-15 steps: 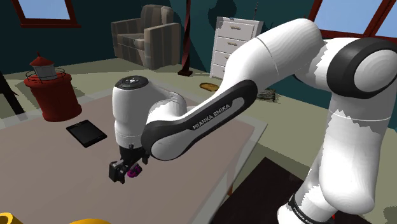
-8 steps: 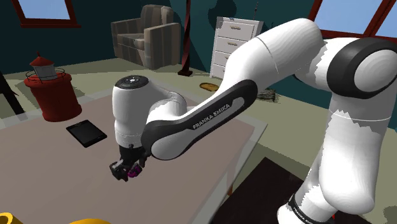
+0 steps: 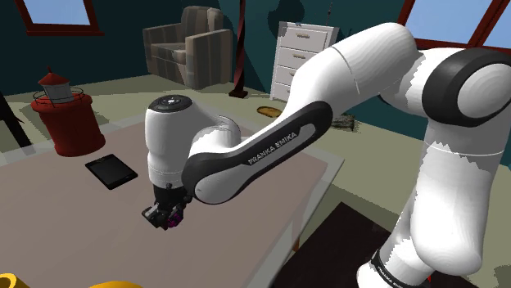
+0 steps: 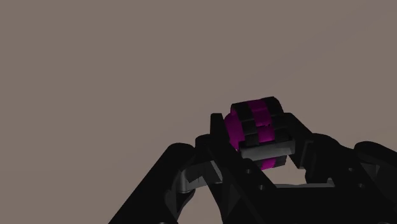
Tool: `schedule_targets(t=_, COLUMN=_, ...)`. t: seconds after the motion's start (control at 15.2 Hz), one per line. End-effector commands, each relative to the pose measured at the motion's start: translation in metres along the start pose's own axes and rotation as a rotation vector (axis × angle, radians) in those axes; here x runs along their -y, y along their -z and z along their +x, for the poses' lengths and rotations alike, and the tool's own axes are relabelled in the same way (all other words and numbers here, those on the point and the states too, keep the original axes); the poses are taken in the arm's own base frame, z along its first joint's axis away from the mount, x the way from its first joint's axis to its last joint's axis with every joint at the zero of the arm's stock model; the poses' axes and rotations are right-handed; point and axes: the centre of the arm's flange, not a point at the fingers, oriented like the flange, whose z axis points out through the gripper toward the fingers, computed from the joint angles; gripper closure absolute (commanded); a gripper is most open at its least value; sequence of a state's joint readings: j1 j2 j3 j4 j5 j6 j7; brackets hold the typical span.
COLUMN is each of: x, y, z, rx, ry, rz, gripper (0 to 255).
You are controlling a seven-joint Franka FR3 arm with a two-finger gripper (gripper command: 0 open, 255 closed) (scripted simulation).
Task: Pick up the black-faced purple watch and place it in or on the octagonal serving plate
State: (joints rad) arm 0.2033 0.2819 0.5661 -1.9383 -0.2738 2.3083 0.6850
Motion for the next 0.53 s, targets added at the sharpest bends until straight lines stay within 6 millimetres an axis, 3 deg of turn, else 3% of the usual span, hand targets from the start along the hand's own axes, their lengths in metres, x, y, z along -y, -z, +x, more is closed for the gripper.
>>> schedule_targets(t=0.0, x=0.002, y=-0.005, z=-0.002, rx=0.009, ry=0.003, rz=-0.002, gripper=255)
schedule_targets(t=0.46, x=0.003, y=0.031, z=0.004, rx=0.009, ry=0.003, rz=-0.002, gripper=255)
